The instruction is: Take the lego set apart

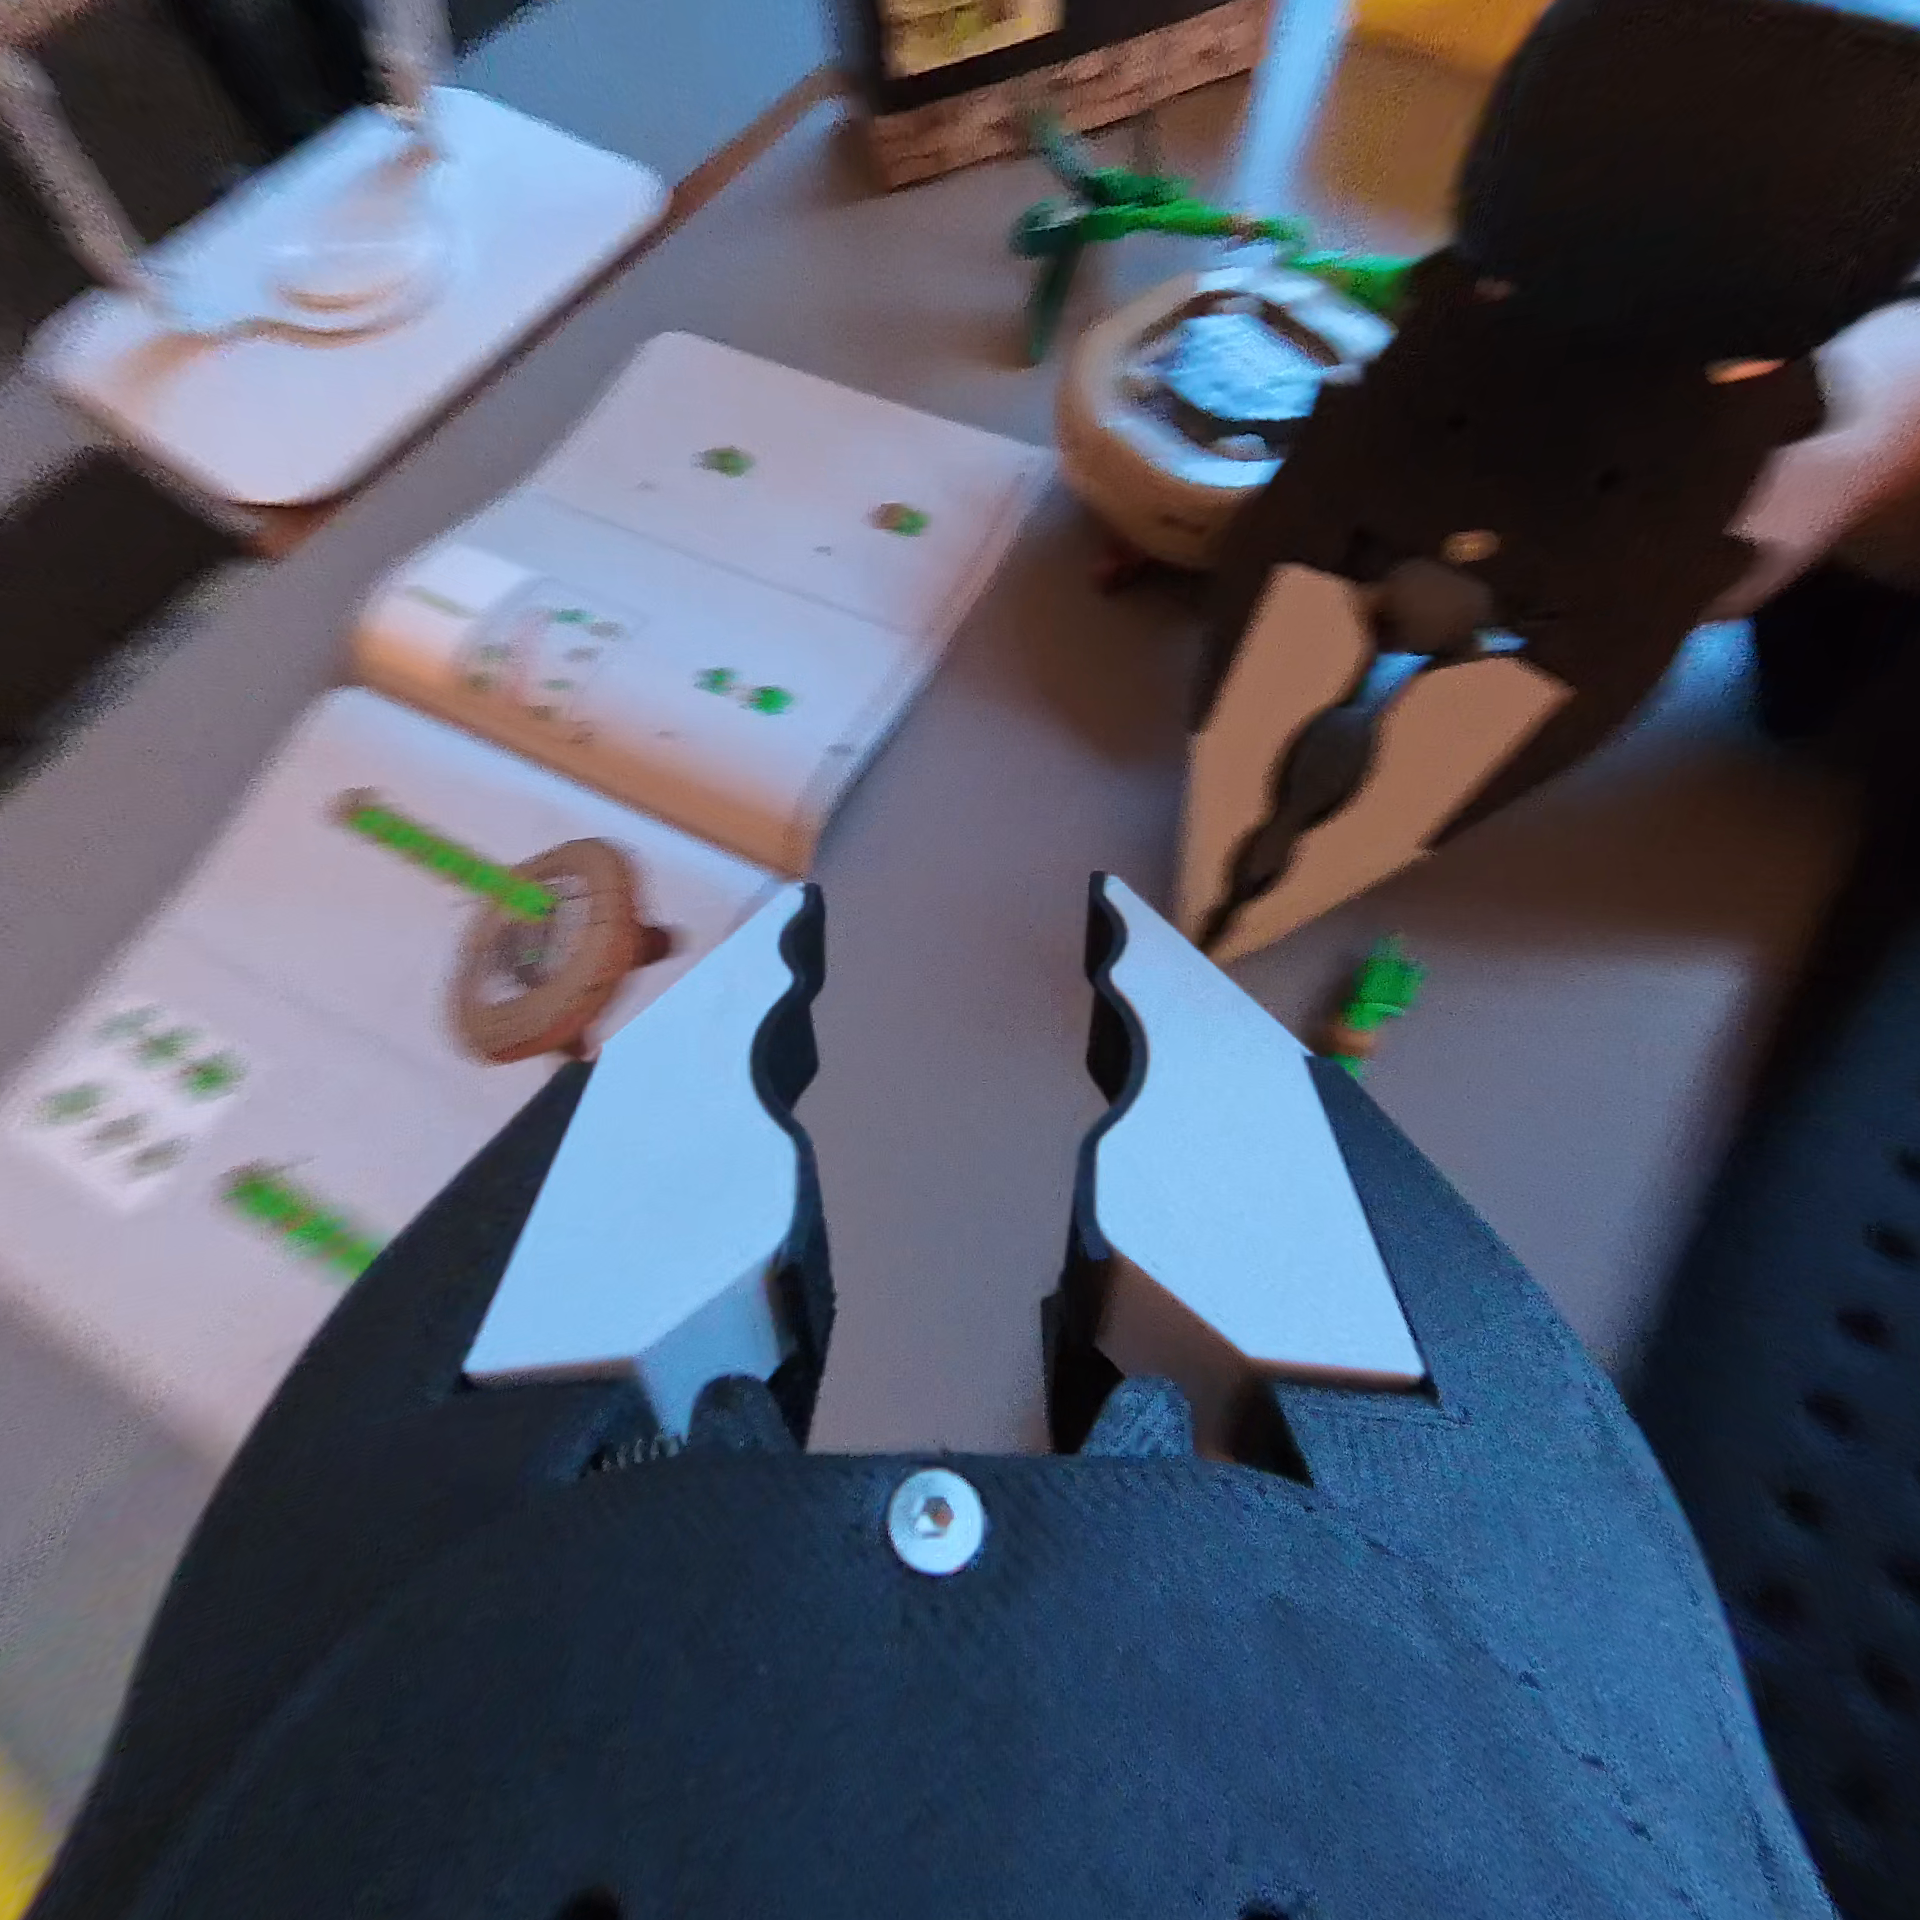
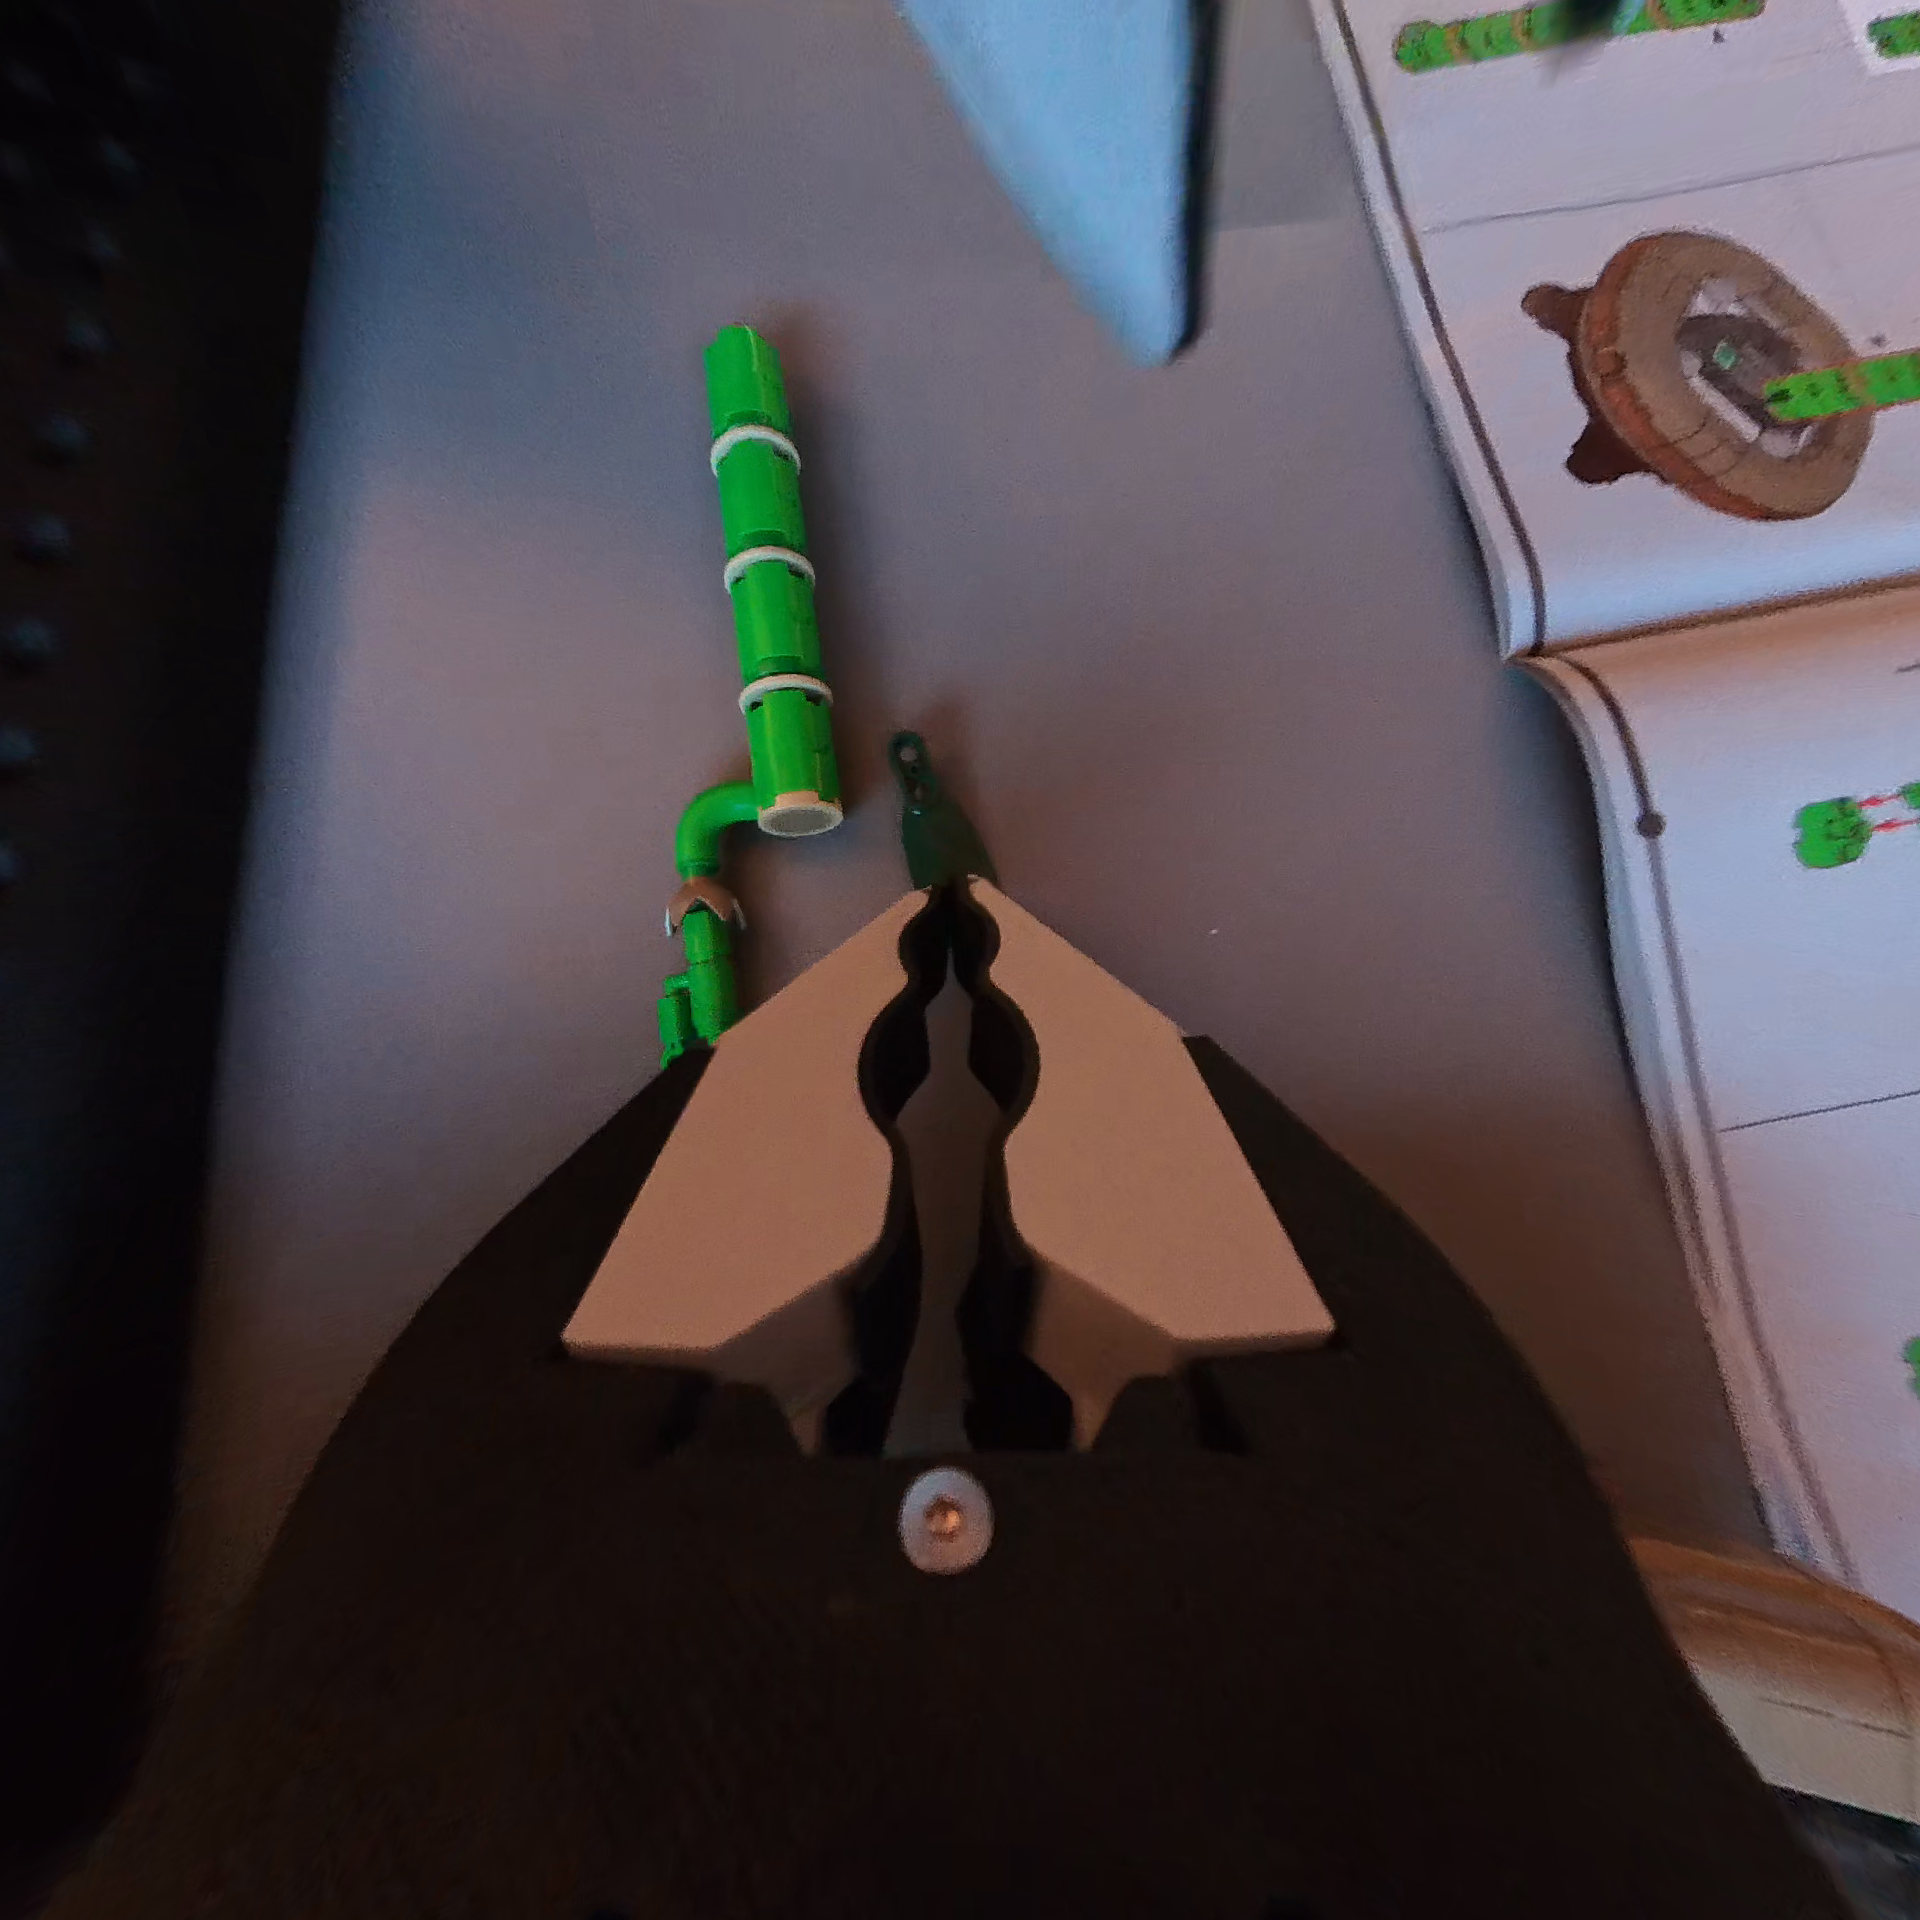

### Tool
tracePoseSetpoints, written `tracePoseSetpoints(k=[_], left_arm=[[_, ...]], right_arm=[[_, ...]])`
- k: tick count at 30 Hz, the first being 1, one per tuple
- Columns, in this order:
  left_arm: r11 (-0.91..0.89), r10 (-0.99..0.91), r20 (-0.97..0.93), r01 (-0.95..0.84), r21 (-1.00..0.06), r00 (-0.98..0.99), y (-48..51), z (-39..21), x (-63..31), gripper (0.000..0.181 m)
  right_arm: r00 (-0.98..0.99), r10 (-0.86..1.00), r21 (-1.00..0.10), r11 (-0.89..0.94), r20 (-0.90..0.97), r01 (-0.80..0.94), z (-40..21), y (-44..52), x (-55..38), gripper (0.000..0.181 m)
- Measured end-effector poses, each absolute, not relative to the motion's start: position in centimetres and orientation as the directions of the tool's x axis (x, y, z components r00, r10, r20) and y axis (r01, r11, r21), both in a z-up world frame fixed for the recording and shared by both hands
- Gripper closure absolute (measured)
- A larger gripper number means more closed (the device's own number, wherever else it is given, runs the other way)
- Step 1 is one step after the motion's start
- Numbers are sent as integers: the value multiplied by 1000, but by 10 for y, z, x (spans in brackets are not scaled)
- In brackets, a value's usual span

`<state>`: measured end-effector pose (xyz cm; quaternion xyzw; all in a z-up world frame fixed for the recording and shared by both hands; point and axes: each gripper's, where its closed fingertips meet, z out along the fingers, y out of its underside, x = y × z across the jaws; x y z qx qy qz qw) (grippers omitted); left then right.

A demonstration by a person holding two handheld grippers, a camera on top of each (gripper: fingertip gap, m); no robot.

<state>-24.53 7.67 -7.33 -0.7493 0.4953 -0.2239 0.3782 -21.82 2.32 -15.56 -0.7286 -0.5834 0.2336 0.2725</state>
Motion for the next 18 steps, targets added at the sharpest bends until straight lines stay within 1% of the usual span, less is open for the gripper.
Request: tracePoseSetpoints(k=[2, 4, 6, 8, 10, 11, 13, 15, 17, 18], left_arm=[[-306, -935, 153, -510, -804, 320, 55, -85, -238, 149], [-401, -913, 293, -493, -772, 284, 45, -100, -243, 155], [-441, -898, 361, -513, -736, 253, 40, -110, -246, 156], [-405, -914, 344, -534, -742, 215, 37, -113, -245, 160], [-319, -948, 251, -584, -747, 196, 36, -118, -242, 161], [-270, -963, 193, -624, -733, 191, 35, -124, -242, 159], [-209, -978, 141, -694, -689, 154, 27, -136, -239, 155], [-221, -975, 157, -721, -657, 157, 21, -144, -233, 157], [-240, -969, 192, -747, -620, 152, 14, -151, -231, 160], [-236, -971, 169, -763, -602, 168, 17, -156, -233, 161]], right_arm=[[200, 979, -665, -124, 39, 737, -154, 25, -219, 181], [191, 979, -679, -93, 70, 728, -148, 25, -223, 181], [185, 980, -688, -85, 73, 721, -144, 24, -225, 181], [191, 979, -665, -97, 70, 740, -151, 24, -221, 181], [192, 980, -655, -113, 50, 747, -156, 24, -217, 179], [205, 978, -667, -129, 37, 734, -154, 25, -217, 168], [223, 975, -670, -149, 25, 727, -152, 27, -215, 163], [225, 974, -672, -149, 26, 726, -152, 27, -215, 163], [222, 975, -649, -159, 15, 743, -158, 25, -214, 163], [222, 975, -658, -163, 7, 735, -157, 25, -215, 164]])
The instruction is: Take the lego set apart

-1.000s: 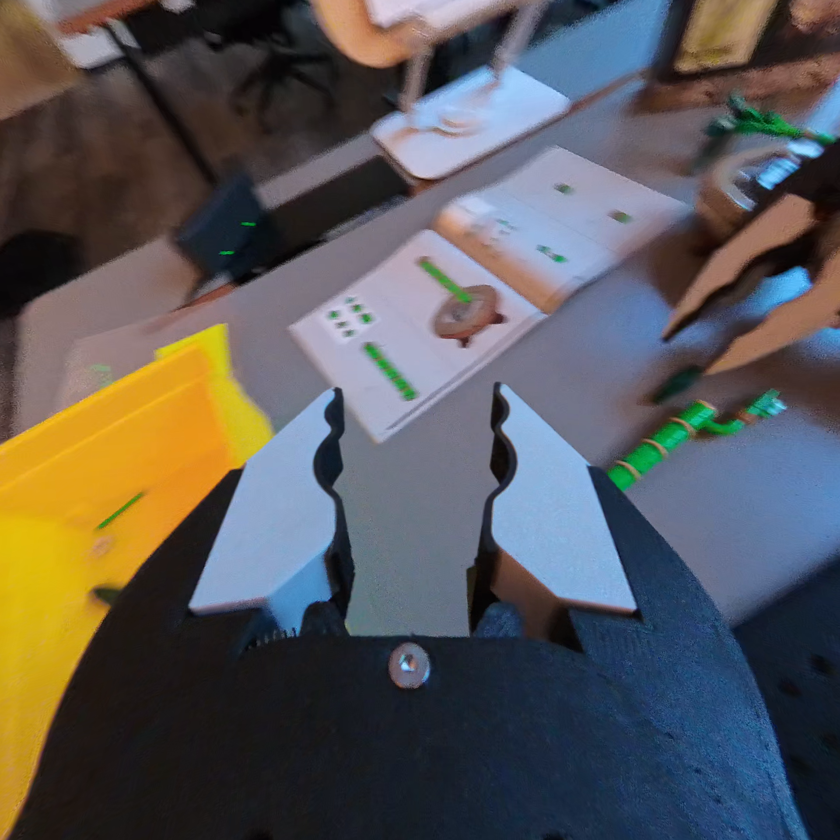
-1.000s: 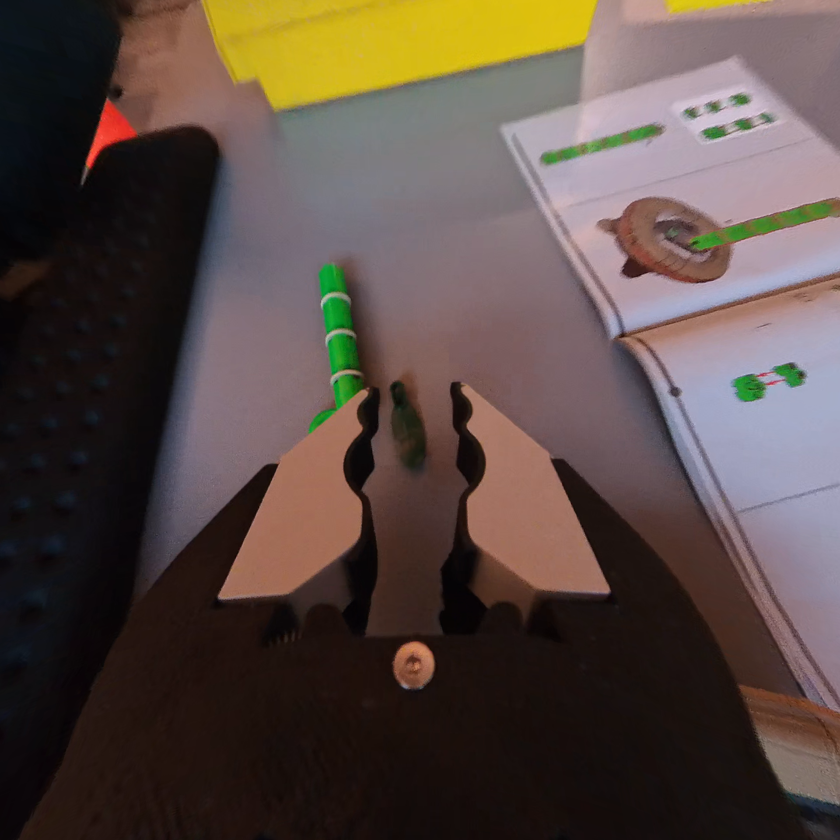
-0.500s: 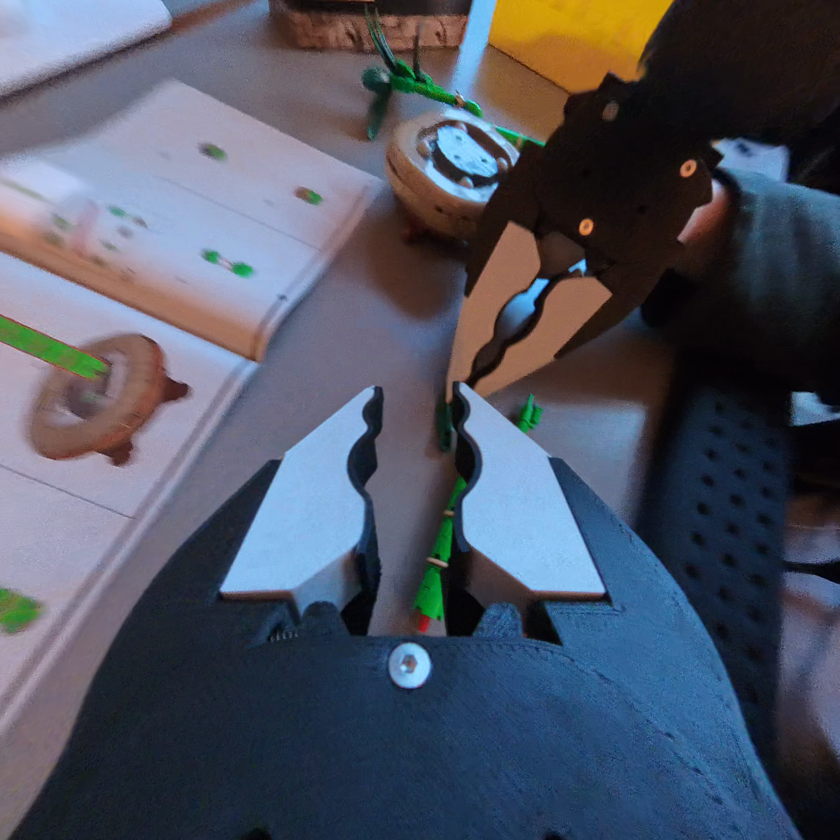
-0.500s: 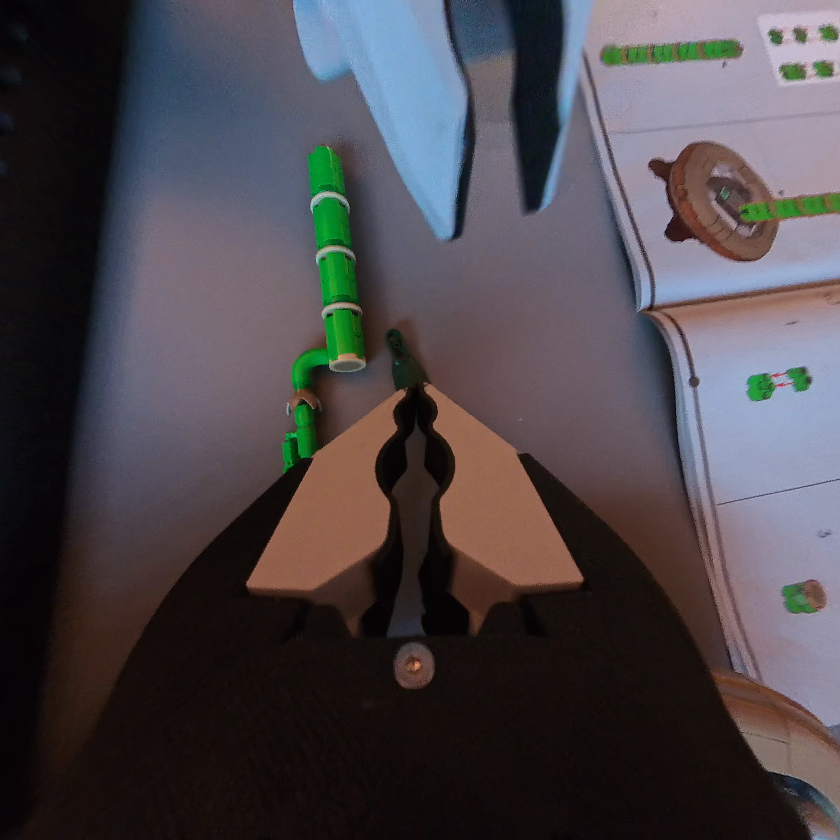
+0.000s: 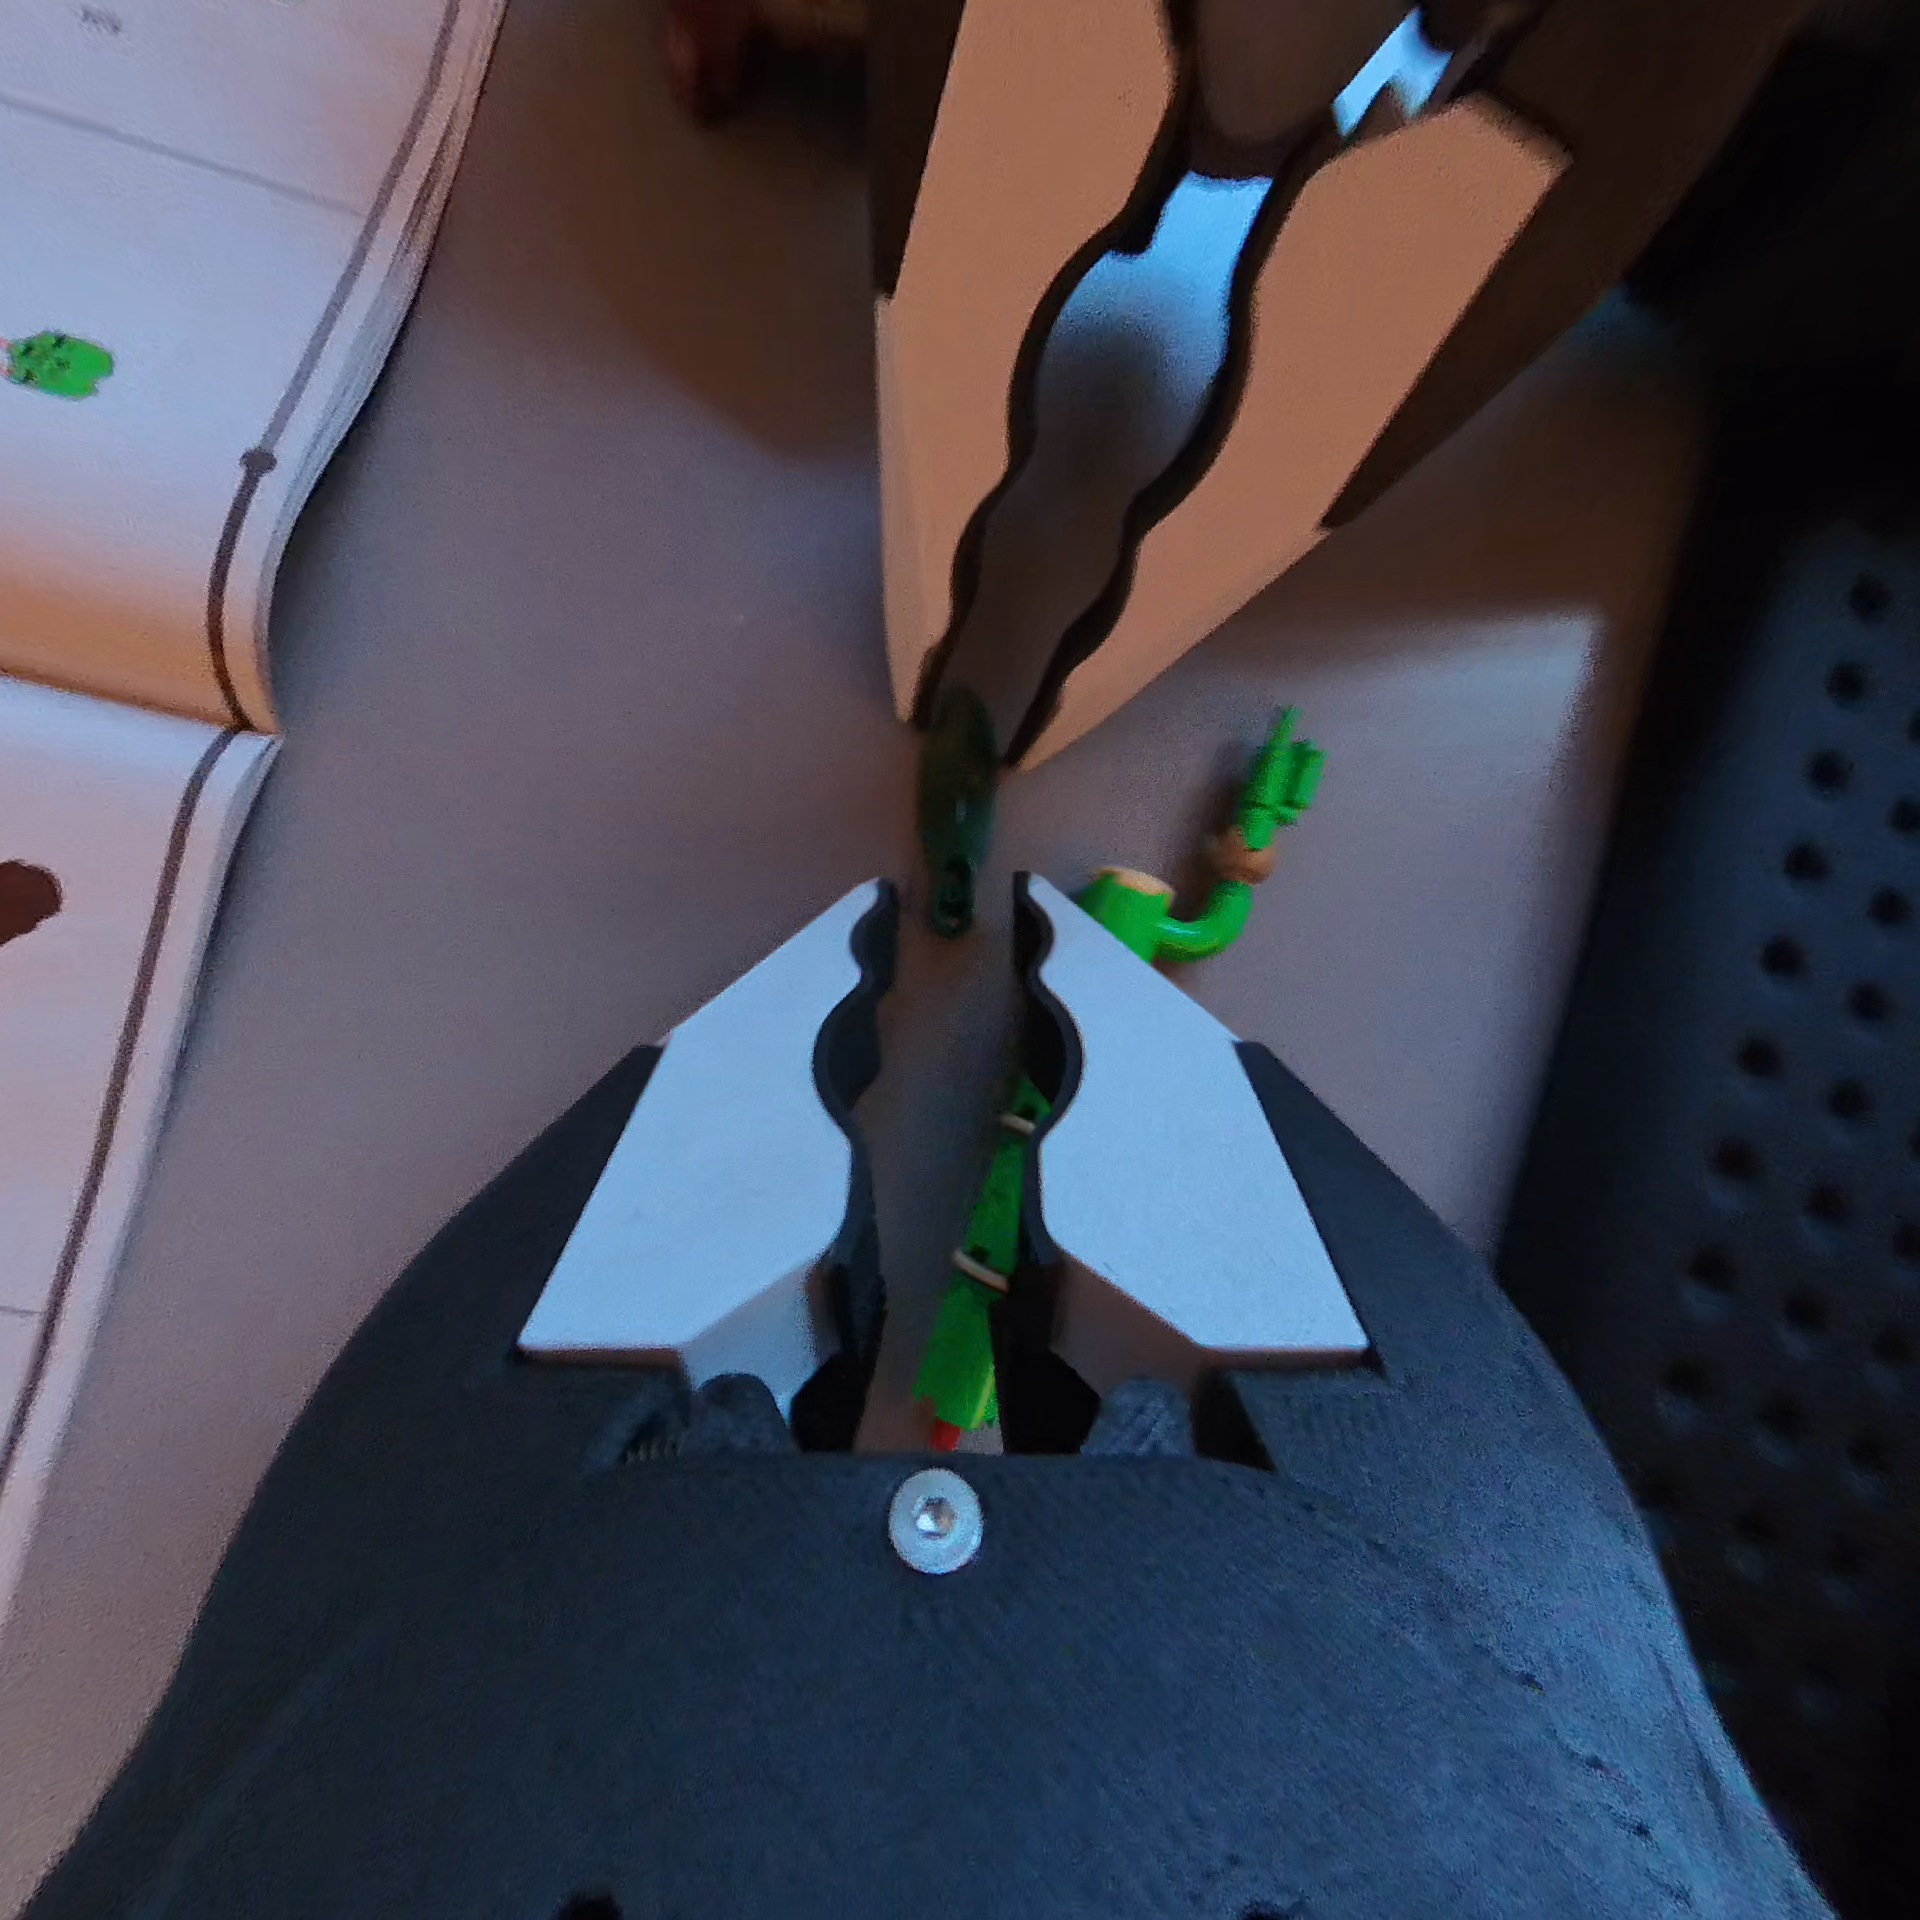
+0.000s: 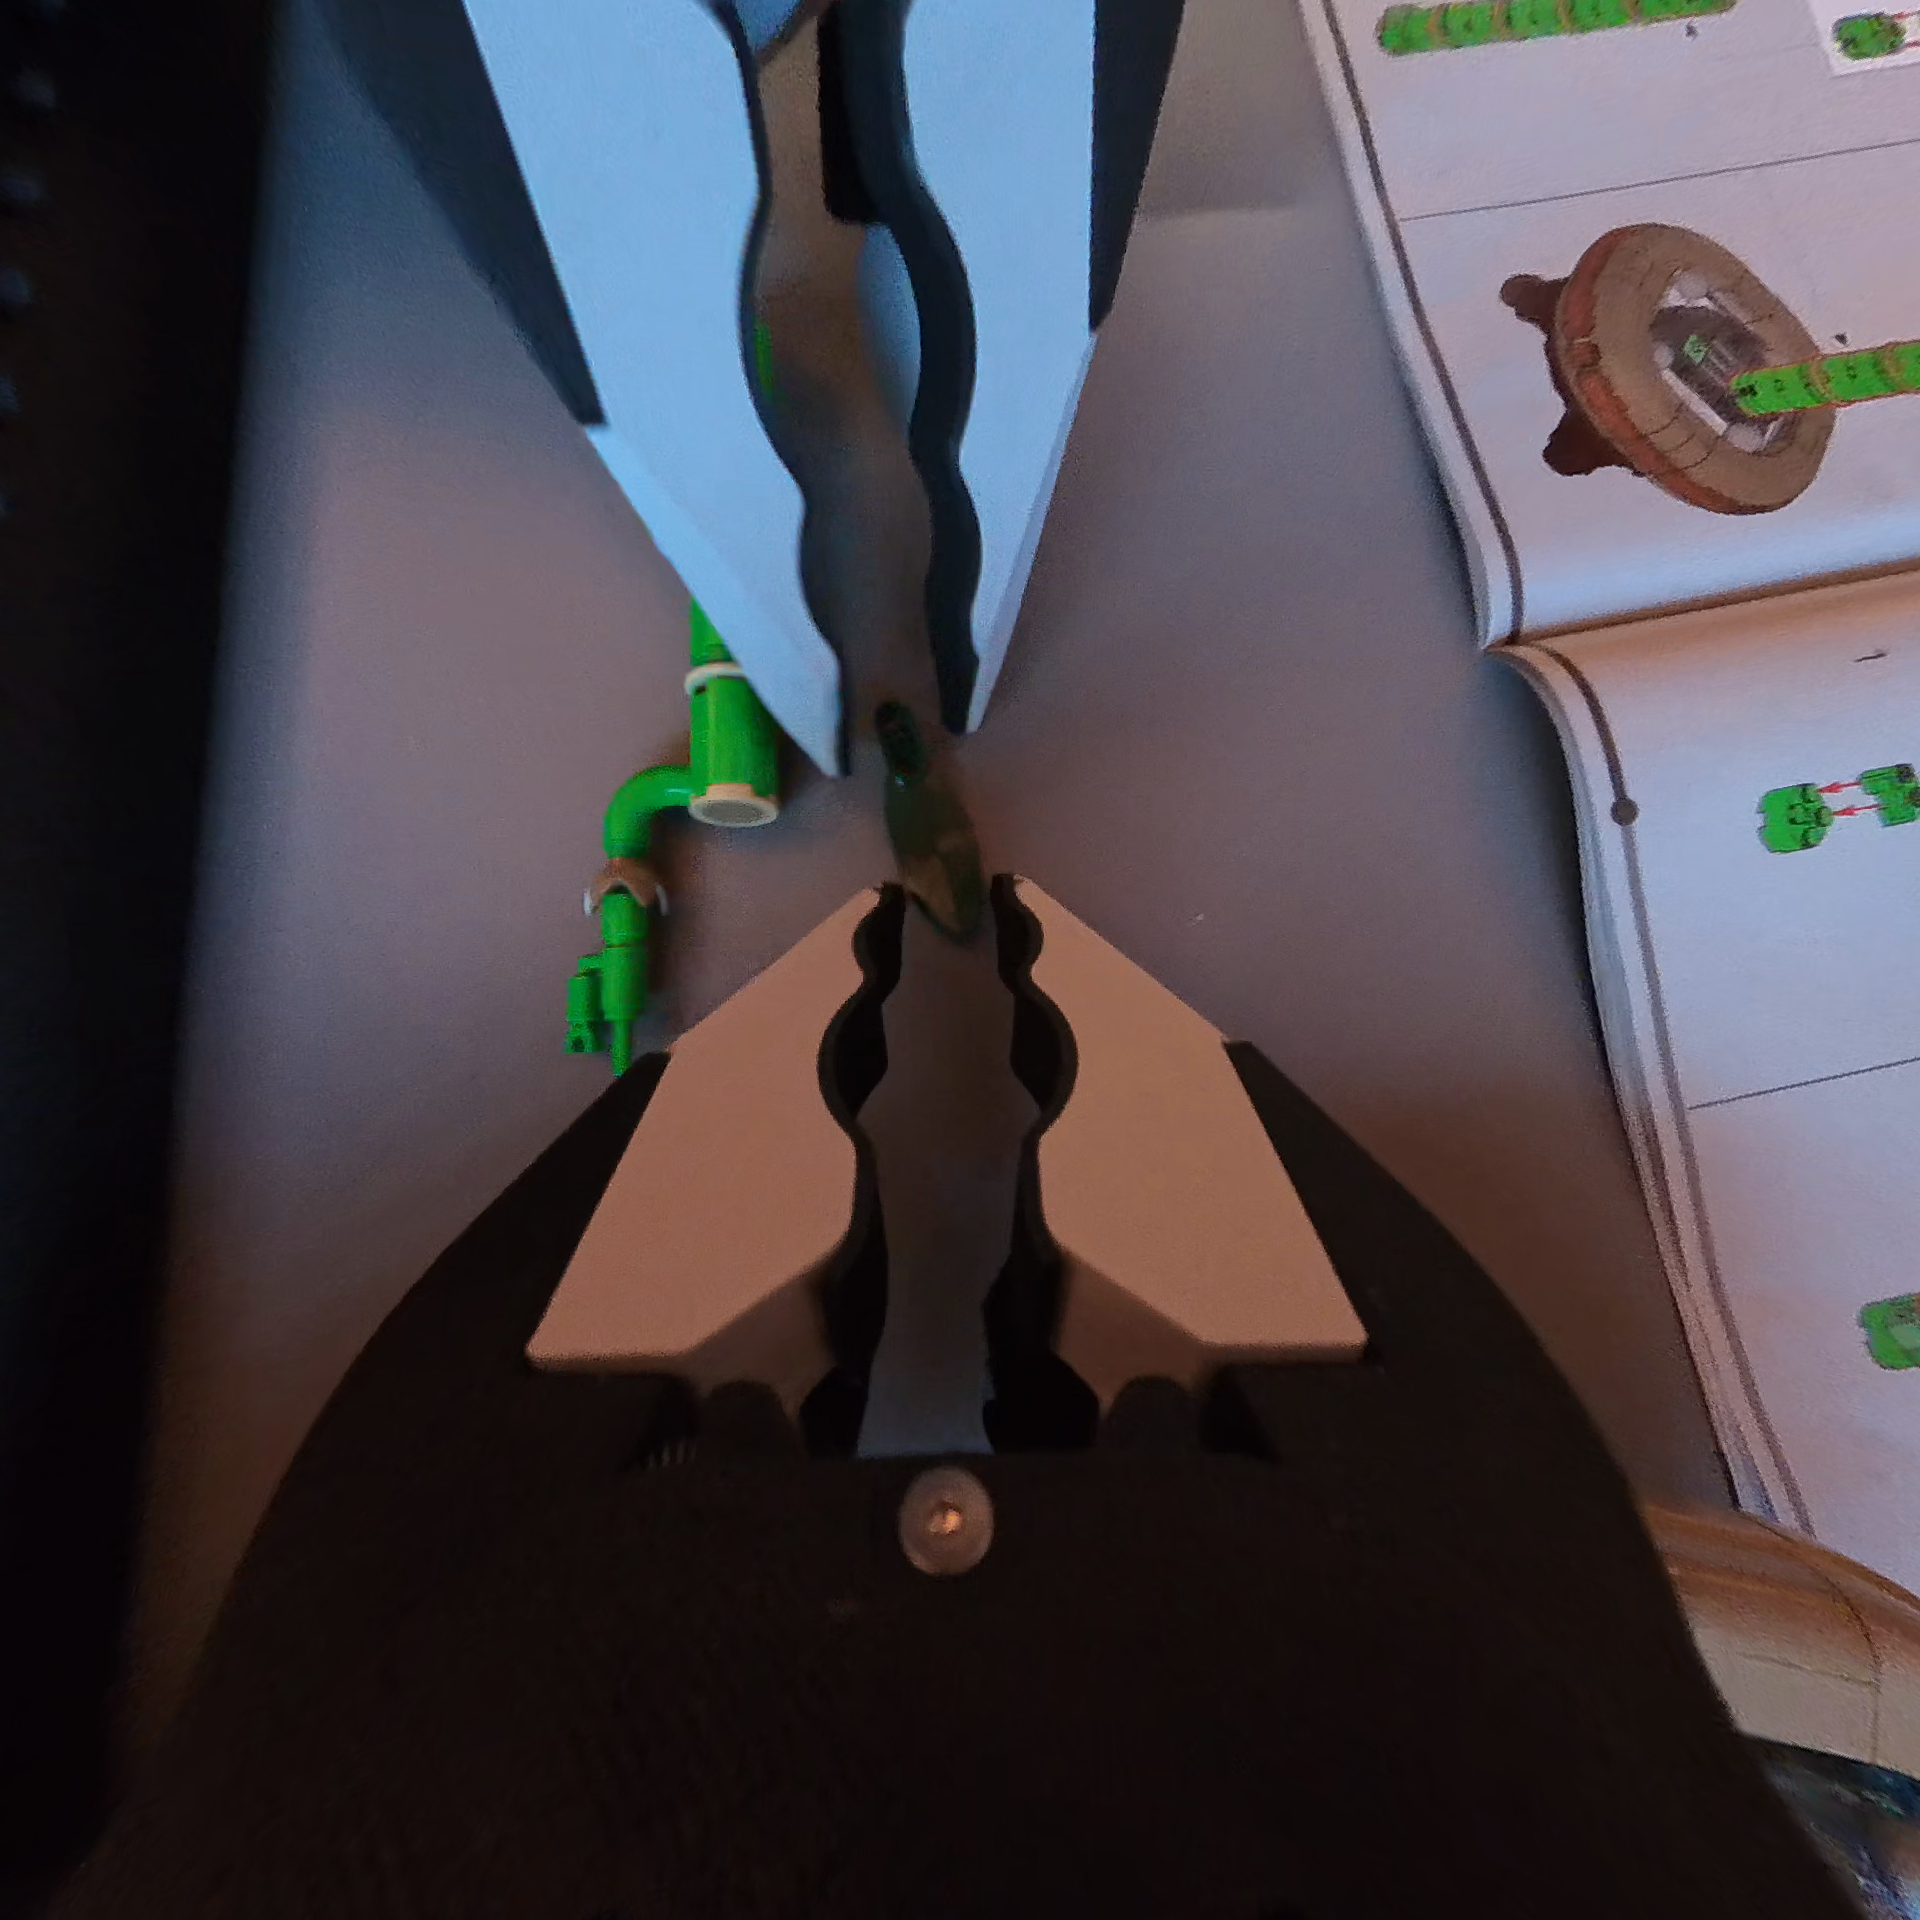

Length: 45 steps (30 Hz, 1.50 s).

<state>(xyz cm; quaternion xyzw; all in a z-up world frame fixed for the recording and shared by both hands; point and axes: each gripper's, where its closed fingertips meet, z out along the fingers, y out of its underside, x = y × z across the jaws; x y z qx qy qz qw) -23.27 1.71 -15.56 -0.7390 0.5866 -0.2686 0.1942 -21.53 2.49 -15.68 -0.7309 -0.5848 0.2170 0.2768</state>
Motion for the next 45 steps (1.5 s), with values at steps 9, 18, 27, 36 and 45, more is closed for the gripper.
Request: tracePoseSetpoints(k=[9, 18, 27, 36, 45], left_arm=[[25, -965, -205, -714, -700, 167, 46, -127, -232, 175], [272, -845, -504, -667, -693, 179, 55, -86, -241, 175], [249, -854, -502, -738, -627, 139, 56, -107, -244, 175], [141, -920, -355, -708, -692, 164, 52, -108, -249, 175], [69, -965, -204, -590, -804, 166, 42, -92, -243, 174]], right_arm=[[235, 965, -724, -80, 116, 685, -127, 34, -208, 160], [334, 897, -843, 75, 291, 532, -70, 47, -206, 152], [265, 828, -718, 217, 495, 661, -85, 52, -208, 147], [90, 598, -422, 442, 796, 791, -97, 57, -231, 155], [64, 584, -397, 463, 810, 792, -98, 52, -236, 180]])
